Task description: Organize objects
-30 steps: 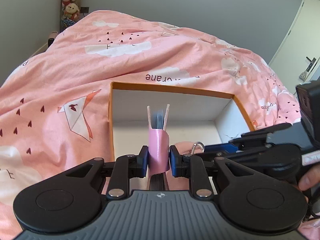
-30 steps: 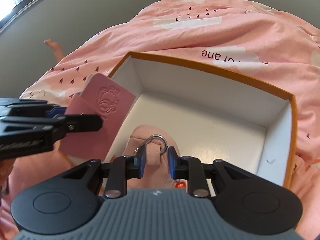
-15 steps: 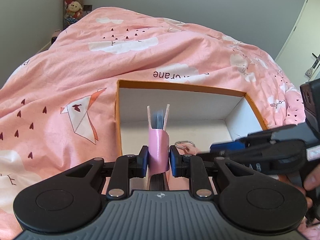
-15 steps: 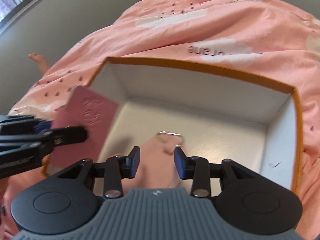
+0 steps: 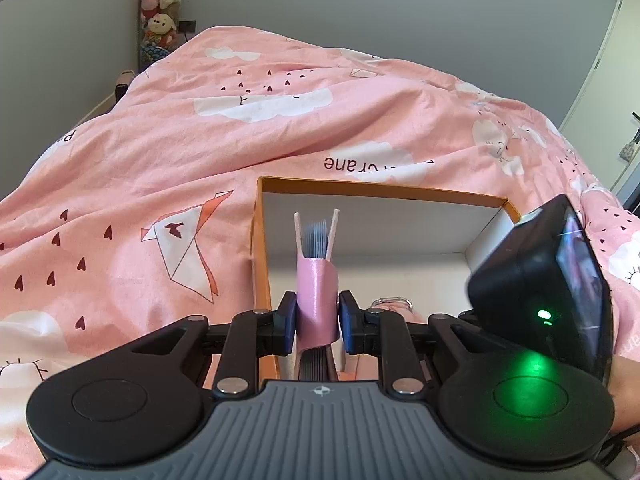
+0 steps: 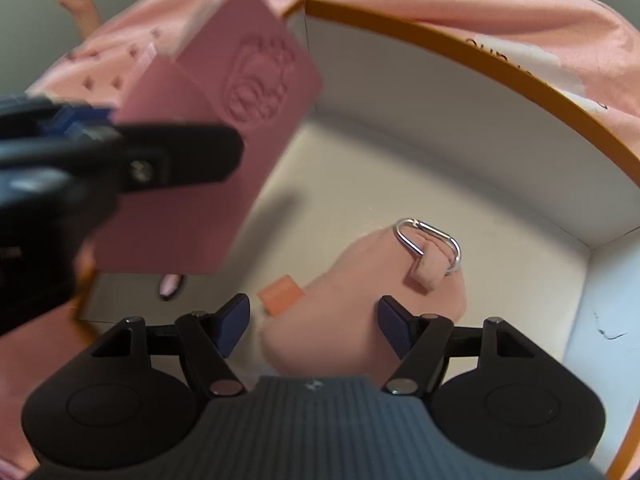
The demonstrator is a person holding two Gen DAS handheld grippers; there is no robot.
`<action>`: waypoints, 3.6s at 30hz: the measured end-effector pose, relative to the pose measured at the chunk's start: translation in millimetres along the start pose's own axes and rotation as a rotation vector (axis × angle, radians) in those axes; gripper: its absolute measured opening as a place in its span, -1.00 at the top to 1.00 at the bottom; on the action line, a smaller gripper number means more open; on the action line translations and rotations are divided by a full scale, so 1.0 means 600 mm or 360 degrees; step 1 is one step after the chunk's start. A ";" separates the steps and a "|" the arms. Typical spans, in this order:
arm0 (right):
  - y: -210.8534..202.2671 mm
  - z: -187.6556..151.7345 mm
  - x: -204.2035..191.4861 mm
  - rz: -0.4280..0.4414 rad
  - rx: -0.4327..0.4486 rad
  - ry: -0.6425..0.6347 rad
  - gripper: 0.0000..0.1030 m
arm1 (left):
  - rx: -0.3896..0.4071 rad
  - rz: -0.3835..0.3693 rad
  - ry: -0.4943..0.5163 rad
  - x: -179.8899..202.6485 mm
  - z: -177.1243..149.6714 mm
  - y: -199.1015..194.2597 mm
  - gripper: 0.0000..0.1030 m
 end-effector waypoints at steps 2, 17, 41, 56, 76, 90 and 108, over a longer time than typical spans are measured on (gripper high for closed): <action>0.008 0.002 0.002 -0.0039 -0.0019 0.0000 -0.24 | -0.0009 -0.0008 -0.0001 -0.001 -0.002 0.003 0.53; -0.084 -0.012 0.119 0.0248 0.0136 0.0355 0.80 | -0.0049 0.0047 0.0097 0.036 0.000 0.016 0.53; -0.001 0.016 0.058 -0.0022 -0.0040 0.0202 0.71 | -0.0033 -0.0015 0.0027 0.010 0.003 0.012 0.52; -0.113 -0.005 0.172 0.0303 0.0161 0.0480 0.96 | -0.0301 0.0029 0.0204 0.082 -0.007 0.078 0.52; -0.067 -0.025 0.208 0.0111 0.0150 0.0411 0.21 | -0.0422 0.0150 0.0285 0.084 -0.022 0.081 0.39; -0.036 -0.017 0.247 0.0188 -0.0010 0.0562 0.19 | -0.0092 0.0161 0.0091 0.019 0.008 -0.002 0.25; -0.073 -0.007 0.225 0.0405 0.0049 0.0705 0.75 | -0.0100 0.0012 -0.0135 -0.040 -0.013 0.012 0.25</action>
Point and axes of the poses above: each gripper's, at about its wrist camera, not at the fingertips, and y roughly the way its jaws point, x to its right, z to its top, the point moved 1 cm from there along y, roughly the way its jaws point, and after that the axes turned 9 degrees about y, right-handed, at the moved point
